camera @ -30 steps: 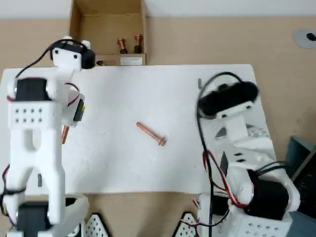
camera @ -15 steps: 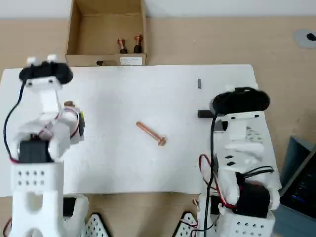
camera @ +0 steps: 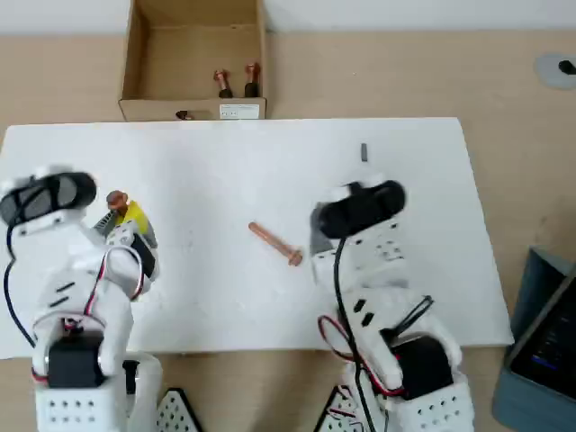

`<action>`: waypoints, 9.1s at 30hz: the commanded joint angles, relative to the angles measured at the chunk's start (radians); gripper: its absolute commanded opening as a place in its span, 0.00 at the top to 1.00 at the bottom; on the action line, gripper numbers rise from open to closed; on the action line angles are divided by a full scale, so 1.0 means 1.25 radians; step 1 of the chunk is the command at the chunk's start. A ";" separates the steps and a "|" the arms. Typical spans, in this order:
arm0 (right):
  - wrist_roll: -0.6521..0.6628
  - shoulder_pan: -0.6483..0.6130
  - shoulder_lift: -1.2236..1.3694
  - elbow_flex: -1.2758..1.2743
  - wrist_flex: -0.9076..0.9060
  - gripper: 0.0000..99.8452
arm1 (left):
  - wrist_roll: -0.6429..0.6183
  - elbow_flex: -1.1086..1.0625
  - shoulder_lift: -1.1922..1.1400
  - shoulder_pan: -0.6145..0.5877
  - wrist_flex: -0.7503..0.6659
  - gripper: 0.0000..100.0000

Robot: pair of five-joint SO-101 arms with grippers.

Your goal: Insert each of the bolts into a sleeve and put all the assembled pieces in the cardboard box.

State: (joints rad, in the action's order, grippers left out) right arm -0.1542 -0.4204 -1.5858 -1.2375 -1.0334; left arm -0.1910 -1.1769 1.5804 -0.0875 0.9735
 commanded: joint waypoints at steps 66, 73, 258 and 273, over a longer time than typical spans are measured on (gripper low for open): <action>0.135 -0.385 -0.053 -0.138 0.243 0.99 | -0.164 0.102 0.192 0.350 0.015 1.00; 0.135 -0.385 -0.053 -0.131 0.243 0.99 | -0.153 0.095 0.192 0.350 0.015 1.00; 0.244 0.063 2.005 2.322 -0.446 0.85 | 0.171 -0.385 0.192 -0.059 0.031 1.00; 0.363 0.148 1.783 2.134 -0.605 0.85 | 0.171 -0.385 0.192 -0.059 0.031 1.00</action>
State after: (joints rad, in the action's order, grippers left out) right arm 0.2493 -0.2593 0.7848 1.5198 -1.7668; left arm 0.0176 -1.6648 1.8105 -0.1596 1.0119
